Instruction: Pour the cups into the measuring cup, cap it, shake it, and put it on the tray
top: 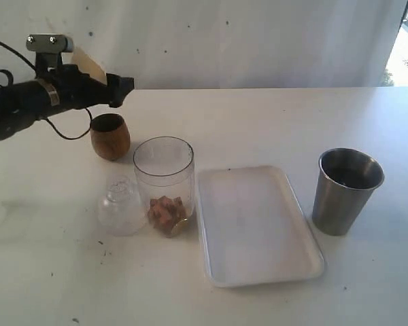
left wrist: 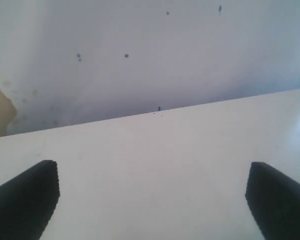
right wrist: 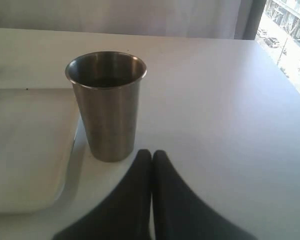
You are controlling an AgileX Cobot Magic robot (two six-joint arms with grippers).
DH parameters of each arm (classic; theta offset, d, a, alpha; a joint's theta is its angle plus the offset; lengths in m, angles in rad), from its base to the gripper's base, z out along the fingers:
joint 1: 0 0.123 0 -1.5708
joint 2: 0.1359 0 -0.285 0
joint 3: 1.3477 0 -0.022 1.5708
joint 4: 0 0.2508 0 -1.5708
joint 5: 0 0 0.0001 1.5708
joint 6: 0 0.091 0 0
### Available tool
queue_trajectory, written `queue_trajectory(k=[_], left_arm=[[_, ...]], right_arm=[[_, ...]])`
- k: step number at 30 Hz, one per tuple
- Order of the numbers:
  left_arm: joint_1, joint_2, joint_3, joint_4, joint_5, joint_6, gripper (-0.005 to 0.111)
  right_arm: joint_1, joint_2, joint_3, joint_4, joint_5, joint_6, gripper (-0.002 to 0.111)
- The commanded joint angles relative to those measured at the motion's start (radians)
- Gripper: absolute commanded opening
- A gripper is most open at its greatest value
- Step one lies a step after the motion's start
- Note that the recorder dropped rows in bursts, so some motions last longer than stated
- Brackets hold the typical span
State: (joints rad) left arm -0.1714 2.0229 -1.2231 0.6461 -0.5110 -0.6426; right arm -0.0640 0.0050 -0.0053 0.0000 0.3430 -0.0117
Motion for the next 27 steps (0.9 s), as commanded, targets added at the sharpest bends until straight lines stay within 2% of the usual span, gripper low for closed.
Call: queue_trajectory(k=[1,4,6,8,10,13,18,24,27], left_arm=[[0.002,-0.105,-0.005,0.041,0.163,-0.013,0.097],[-0.002,-0.183,-0.005,0.041,0.252,-0.014,0.097],[-0.014,-0.244,-0.005,0.039,0.357,-0.042,0.096],[-0.02,-0.297,-0.005,0.027,0.448,-0.059,0.09],[-0.029,-0.343,-0.005,0.027,0.539,-0.053,0.076],[-0.045,-0.405,-0.005,0.026,0.617,0.001,0.044],[-0.102,-0.487,-0.005,-0.036,0.793,-0.003,0.002],[-0.131,-0.553,-0.005,-0.081,0.981,0.038,0.0],[-0.131,-0.581,-0.005,-0.18,1.08,0.075,0.0]], right_arm=[[-0.006,-0.005,0.005,0.0,-0.008,0.002,0.0],[-0.006,-0.005,0.005,0.0,-0.008,0.002,0.0],[-0.006,-0.005,0.005,0.0,-0.008,0.002,0.0],[-0.006,-0.005,0.005,0.0,-0.008,0.002,0.0],[-0.006,-0.005,0.005,0.0,-0.008,0.002,0.0],[-0.006,-0.005,0.005,0.0,-0.008,0.002,0.0],[-0.006,-0.005,0.005,0.0,-0.008,0.002,0.0],[-0.006,-0.005,0.005,0.0,-0.008,0.002,0.0],[-0.006,-0.005,0.005,0.0,-0.007,0.012,0.0]])
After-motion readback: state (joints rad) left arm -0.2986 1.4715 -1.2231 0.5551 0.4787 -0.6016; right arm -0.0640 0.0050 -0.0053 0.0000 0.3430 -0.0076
